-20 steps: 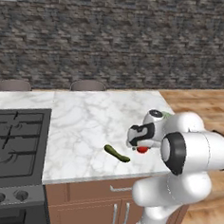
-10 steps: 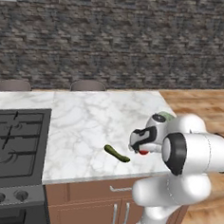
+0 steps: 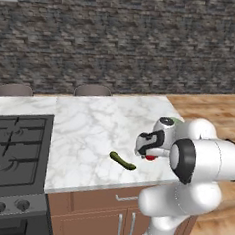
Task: Place the squash and tomato inside the fridge drawer. Close the drawer after placing the vegetables.
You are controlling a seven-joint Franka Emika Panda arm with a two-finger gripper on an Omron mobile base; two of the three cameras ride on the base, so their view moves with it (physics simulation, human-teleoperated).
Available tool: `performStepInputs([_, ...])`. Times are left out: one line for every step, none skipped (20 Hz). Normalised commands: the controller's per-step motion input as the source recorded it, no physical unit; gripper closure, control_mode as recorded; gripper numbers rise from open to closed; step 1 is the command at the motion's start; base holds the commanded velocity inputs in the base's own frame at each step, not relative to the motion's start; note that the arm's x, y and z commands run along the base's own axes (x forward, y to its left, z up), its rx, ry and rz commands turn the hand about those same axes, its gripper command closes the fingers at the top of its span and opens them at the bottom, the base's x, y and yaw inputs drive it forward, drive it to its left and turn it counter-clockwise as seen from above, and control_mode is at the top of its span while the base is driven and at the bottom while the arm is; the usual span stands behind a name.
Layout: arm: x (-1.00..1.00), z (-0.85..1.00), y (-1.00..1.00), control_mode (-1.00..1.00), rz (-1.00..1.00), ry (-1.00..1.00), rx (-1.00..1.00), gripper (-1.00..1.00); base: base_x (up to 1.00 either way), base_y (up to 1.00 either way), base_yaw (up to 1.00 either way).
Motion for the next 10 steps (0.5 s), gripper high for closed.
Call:
performStepInputs([-0.4, 0.7, 0.0, -1.0, 0.0, -0.21, 0.0, 1.0, 0.0, 0.0, 0.0])
performStepInputs([-0.46, 1.0, 0.0, -1.0, 0.0, -0.23, -0.01, 1.0, 0.0, 0.0, 0.0])
performStepInputs([-0.45, 1.0, 0.0, -1.0, 0.0, -0.23, -0.01, 1.0, 0.0, 0.0, 0.0])
performStepInputs([-0.45, 1.0, 0.0, -1.0, 0.0, -0.19, 0.0, 1.0, 0.0, 0.0, 0.0])
performStepInputs([-0.45, 1.0, 0.0, -1.0, 0.0, -0.15, -0.01, 1.0, 0.0, 0.0, 0.0])
performStepInputs([-0.6, 1.0, 0.0, -1.0, 0.0, -0.16, 0.0, 1.0, 0.0, 0.0, 0.0])
performStepInputs([-0.61, 1.0, -0.04, -1.0, 0.0, -0.17, 0.0, 1.0, 0.0, 0.0, 0.0])
performStepInputs([-0.65, 1.0, -0.01, -1.0, 0.0, -0.15, 0.0, 1.0, 0.0, 0.0, 0.0])
performStepInputs([-0.69, 1.0, -0.02, -1.0, 0.0, -0.12, 0.0, 1.0, 0.0, 0.0, 0.0])
performStepInputs([-0.69, 1.0, 0.0, -1.0, 0.0, -0.08, 0.0, 1.0, 0.0, 0.0, 0.0])
